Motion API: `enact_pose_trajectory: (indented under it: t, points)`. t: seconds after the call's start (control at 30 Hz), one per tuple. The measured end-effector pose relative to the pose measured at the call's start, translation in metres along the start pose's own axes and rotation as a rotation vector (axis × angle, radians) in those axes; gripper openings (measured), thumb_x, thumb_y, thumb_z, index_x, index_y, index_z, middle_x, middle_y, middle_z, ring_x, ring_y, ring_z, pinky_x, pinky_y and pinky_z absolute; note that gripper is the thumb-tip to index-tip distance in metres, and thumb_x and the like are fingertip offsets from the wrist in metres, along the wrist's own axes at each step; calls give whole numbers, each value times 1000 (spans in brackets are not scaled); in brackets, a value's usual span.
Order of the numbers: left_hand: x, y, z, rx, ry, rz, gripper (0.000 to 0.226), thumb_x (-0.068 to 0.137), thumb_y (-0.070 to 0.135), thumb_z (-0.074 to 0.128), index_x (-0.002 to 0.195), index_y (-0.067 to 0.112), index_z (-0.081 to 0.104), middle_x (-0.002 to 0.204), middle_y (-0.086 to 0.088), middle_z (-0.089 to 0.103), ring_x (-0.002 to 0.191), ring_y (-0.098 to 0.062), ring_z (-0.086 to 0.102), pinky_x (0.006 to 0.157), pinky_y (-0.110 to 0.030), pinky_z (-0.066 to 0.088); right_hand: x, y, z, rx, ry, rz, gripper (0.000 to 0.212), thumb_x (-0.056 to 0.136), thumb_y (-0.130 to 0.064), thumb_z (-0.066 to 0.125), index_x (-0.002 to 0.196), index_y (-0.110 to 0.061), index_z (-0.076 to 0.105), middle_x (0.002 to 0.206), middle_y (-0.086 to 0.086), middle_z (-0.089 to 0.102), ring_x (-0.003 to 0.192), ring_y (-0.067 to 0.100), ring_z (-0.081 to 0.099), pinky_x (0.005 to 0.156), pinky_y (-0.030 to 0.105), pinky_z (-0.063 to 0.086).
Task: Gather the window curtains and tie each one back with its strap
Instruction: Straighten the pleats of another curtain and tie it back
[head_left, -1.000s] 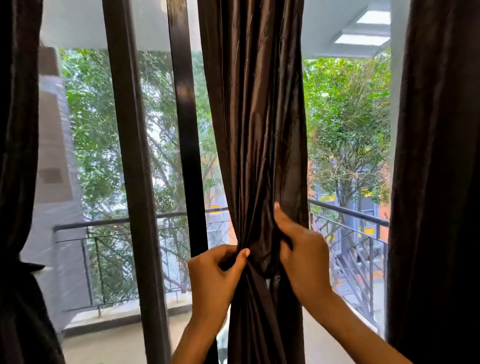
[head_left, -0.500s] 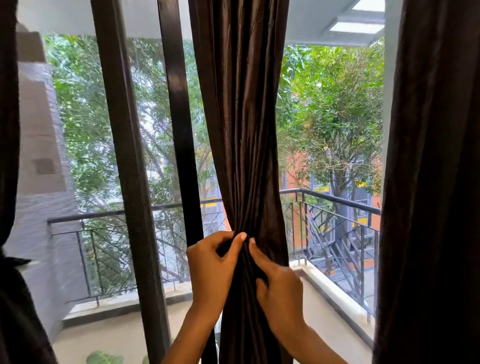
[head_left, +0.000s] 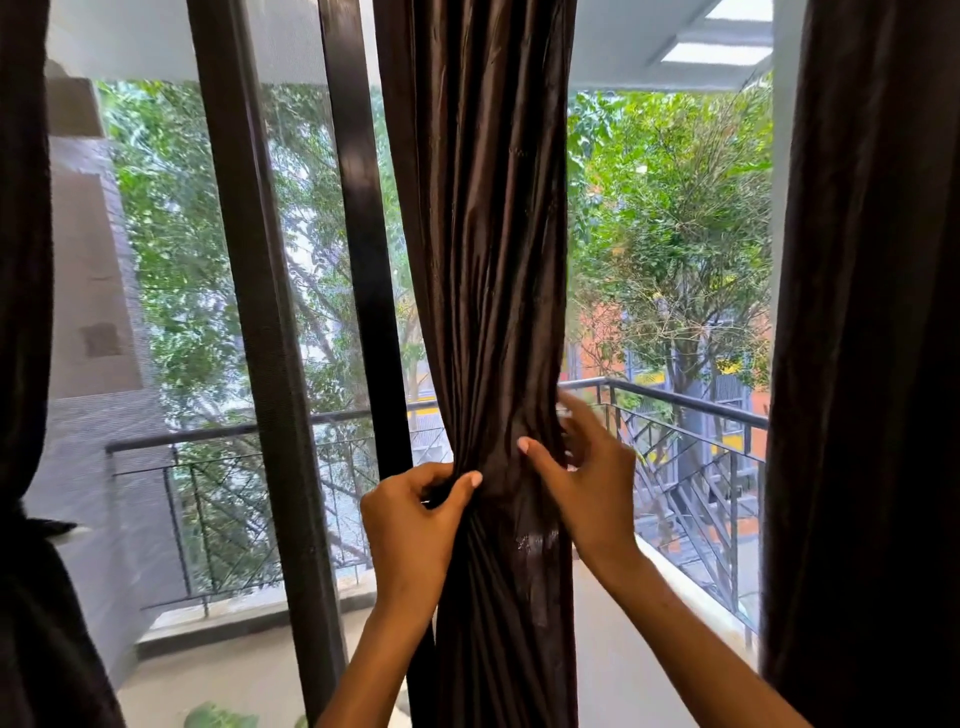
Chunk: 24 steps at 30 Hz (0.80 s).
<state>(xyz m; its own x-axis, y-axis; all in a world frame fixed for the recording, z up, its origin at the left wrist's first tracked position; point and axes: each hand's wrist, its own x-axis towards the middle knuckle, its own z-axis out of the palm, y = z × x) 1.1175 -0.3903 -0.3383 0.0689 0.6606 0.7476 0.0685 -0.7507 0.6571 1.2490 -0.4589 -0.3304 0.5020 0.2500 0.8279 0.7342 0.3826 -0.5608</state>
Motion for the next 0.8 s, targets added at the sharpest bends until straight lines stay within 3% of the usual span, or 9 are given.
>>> enact_pose_trajectory:
  t: [0.1,0.2,0.27,0.33,0.37,0.5,0.6,0.7,0.8]
  points:
    - [-3,0,-1,22,21,3,15,71,25,82,81,15,78,72,9,72,70,-1,67,70,-29,56,-21,7,6,-256,-24,-177,42,83,-19,56,124,-29,63,64,1,67,52,9,61,48,23,41]
    - [-8,5,-2,14,9,10,14,73,25,80,84,17,78,73,11,72,69,2,67,70,-26,56,-40,13,12,-409,-68,-229,57,75,-9,56,129,-27,59,84,1,75,48,4,59,43,18,32]
    - [-10,9,-2,-6,5,0,12,74,24,79,85,18,78,72,15,71,68,5,66,68,-21,55,-53,14,19,-481,-146,-213,78,60,9,72,129,-25,59,112,-7,69,67,4,69,48,16,48]
    - [-12,9,-3,-13,32,-15,11,75,24,78,85,19,78,69,18,69,67,7,65,67,-18,54,-68,17,26,-491,-204,-254,83,55,7,75,130,-24,58,125,-10,63,99,6,66,67,17,54]
    - [-13,11,-4,-10,46,-21,10,76,24,78,85,20,78,68,20,68,67,8,65,67,-18,53,-73,21,27,-490,-232,-279,81,57,2,71,131,-25,57,128,-12,61,107,6,62,67,15,53]
    - [-21,15,-3,3,30,-39,14,73,31,79,87,28,77,63,26,64,65,8,64,64,-14,51,-73,14,29,-491,-352,-311,59,59,-12,63,117,-24,65,127,-16,60,100,11,57,45,20,51]
    - [-25,12,1,95,30,-44,22,71,35,80,92,30,76,77,12,72,70,-2,66,68,-24,54,-74,7,27,-526,-412,-334,42,66,-20,50,102,-24,70,121,-14,64,97,12,60,46,18,47]
    - [-24,7,4,183,133,-53,18,76,22,78,93,23,76,82,2,71,71,-9,63,70,-24,50,-71,14,20,-345,-531,-298,61,70,-27,39,127,-34,57,140,-24,47,104,5,46,59,20,51]
    - [-24,5,1,52,115,-79,20,72,12,80,84,27,71,74,11,71,70,-2,66,65,-16,50,-56,24,7,73,-409,-35,40,76,-29,51,111,-42,64,115,-27,62,99,-2,57,71,18,52]
